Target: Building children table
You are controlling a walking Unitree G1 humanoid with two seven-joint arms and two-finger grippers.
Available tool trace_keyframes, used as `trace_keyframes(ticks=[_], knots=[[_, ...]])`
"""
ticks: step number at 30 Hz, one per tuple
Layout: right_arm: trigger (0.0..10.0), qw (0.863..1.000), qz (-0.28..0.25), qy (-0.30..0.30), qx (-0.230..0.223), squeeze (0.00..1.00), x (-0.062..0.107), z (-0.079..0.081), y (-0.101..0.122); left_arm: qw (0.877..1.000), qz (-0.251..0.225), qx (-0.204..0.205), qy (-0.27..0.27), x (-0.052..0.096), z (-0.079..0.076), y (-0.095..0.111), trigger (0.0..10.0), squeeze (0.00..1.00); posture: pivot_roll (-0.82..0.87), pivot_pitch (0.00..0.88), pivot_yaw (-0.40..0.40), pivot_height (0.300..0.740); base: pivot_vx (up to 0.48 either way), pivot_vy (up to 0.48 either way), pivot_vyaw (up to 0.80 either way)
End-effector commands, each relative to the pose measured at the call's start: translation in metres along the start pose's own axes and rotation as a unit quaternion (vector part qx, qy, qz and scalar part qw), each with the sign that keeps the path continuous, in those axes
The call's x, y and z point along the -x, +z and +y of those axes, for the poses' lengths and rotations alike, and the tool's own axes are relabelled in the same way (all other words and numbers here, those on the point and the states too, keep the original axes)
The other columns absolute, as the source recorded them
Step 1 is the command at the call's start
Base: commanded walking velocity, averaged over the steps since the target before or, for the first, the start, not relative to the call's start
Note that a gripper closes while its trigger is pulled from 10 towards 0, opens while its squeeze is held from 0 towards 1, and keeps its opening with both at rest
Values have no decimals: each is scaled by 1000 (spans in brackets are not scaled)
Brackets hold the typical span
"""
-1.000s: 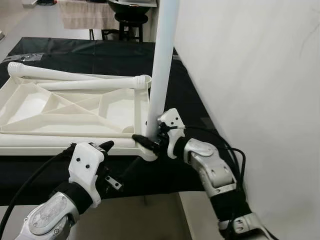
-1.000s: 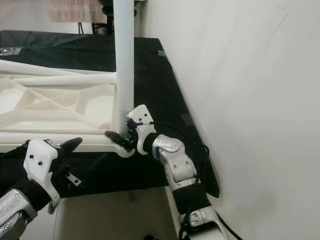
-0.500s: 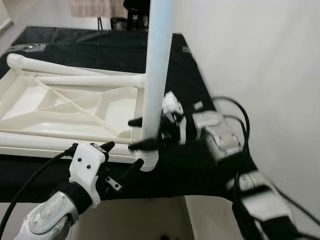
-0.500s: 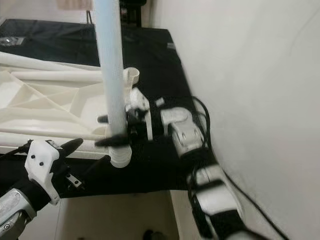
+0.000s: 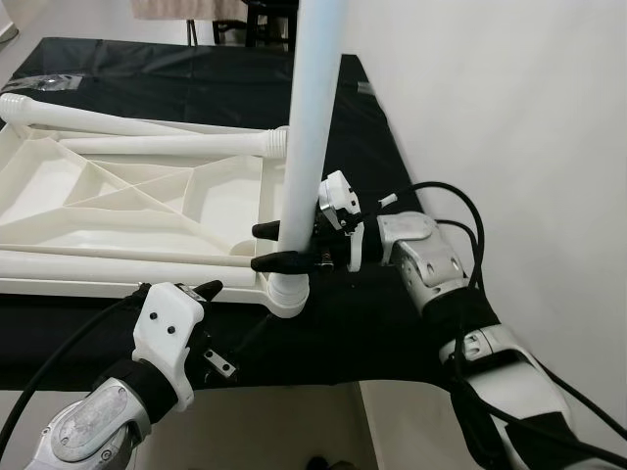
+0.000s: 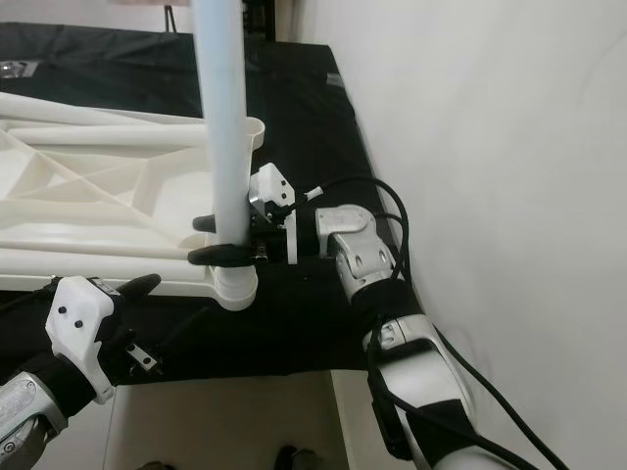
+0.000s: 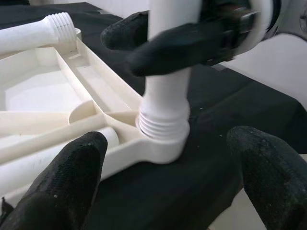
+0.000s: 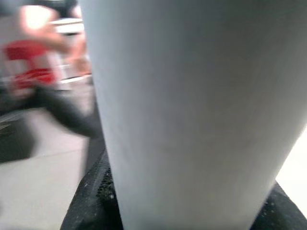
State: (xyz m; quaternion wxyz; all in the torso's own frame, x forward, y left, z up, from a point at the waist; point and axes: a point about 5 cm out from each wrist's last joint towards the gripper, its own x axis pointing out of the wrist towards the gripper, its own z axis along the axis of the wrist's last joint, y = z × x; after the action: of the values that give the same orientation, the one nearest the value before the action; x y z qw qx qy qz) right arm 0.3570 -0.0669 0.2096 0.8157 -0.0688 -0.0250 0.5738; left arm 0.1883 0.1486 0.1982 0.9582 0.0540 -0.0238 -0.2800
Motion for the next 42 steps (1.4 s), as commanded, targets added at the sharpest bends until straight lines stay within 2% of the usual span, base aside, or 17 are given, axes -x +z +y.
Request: trace_keyframes(ticks=[1, 2, 4, 6, 9, 10, 12, 13, 14, 15, 21, 22, 34, 35, 36, 37, 42], knots=[[0, 983, 87, -154, -56, 0, 13, -7, -43, 1000, 3, -5, -13, 2, -4, 1, 10000, 0, 201, 208, -163, 740, 0, 0, 0], [0, 947, 109, -287, -98, 0, 22, 1, -61, 1000, 3, -5, -13, 3, -3, 1, 10000, 0, 203, 211, -158, 740, 0, 0, 0], [0, 947, 109, -287, -98, 0, 22, 1, -61, 1000, 3, -5, -13, 3, -3, 1, 10000, 0, 203, 211, -158, 740, 0, 0, 0], [0, 922, 141, -341, -117, 0, 27, 33, -74, 1000, 2, -3, -9, 5, 0, 2, 10000, 0, 183, 213, -131, 740, 0, 0, 0], [0, 936, 137, -307, -104, 0, 19, 41, -71, 1000, 3, -2, -10, 4, 0, 1, 10000, 0, 183, 210, -133, 740, 0, 0, 0], [1961, 943, 133, -291, -92, 0, 13, 42, -69, 1000, 4, 0, -11, 3, 0, 0, 10000, 0, 183, 207, -133, 740, 0, 0, 0], [1961, 945, 131, -288, -85, 0, 10, 40, -68, 1000, 4, 1, -12, 2, 0, 0, 10000, 0, 183, 207, -133, 740, 0, 0, 0], [10000, 953, 113, -270, -79, 0, 7, 38, -63, 1000, 3, 1, -10, 2, 1, 0, 10000, 0, 184, 207, -130, 740, 0, 0, 0], [10000, 958, 91, -261, -82, 859, 4, 36, -58, 1000, 2, 0, -9, 2, 2, 1, 10000, 0, 186, 205, -128, 740, 0, 0, 0], [10000, 966, 67, -235, -88, 1000, 0, 34, -51, 1000, 1, 0, -8, 2, 3, 1, 10000, 0, 187, 202, -128, 740, 0, 0, 0], [10000, 988, 8, -142, -66, 1000, -6, 34, -17, 1000, -2, -2, -9, 0, 3, 2, 10000, 0, 181, 200, -127, 740, 0, 0, 0], [10000, 993, -2, -109, -51, 0, -5, 33, -9, 1000, -3, -2, -10, 0, 2, 3, 10000, 0, 181, 201, -128, 740, 0, 0, 0], [10000, 986, -19, 162, 24, 0, 4, 20, 25, 1000, -8, -2, -9, -3, 2, 3, 10000, 0, 179, 197, -150, 740, 0, 0, 0], [3647, 983, -18, 181, 23, 0, 4, 19, 27, 1000, -8, -2, -8, -3, 2, 3, 10000, 0, 183, 197, -151, 740, 0, 0, 0], [3647, 983, -18, 181, 23, 0, 4, 19, 27, 1000, -8, -2, -8, -3, 2, 3, 10000, 0, 183, 197, -151, 740, 0, 0, 0], [0, 981, -16, 192, 21, 0, 2, 17, 29, 1000, -8, -2, -8, -3, 2, 3, 10000, 0, 184, 198, -152, 740, 0, 0, 0], [0, 979, -15, 205, 15, 0, -1, 11, 31, 1000, -8, -2, -6, -2, 1, 3, 10000, 0, 183, 199, -156, 740, 0, 0, 0]])
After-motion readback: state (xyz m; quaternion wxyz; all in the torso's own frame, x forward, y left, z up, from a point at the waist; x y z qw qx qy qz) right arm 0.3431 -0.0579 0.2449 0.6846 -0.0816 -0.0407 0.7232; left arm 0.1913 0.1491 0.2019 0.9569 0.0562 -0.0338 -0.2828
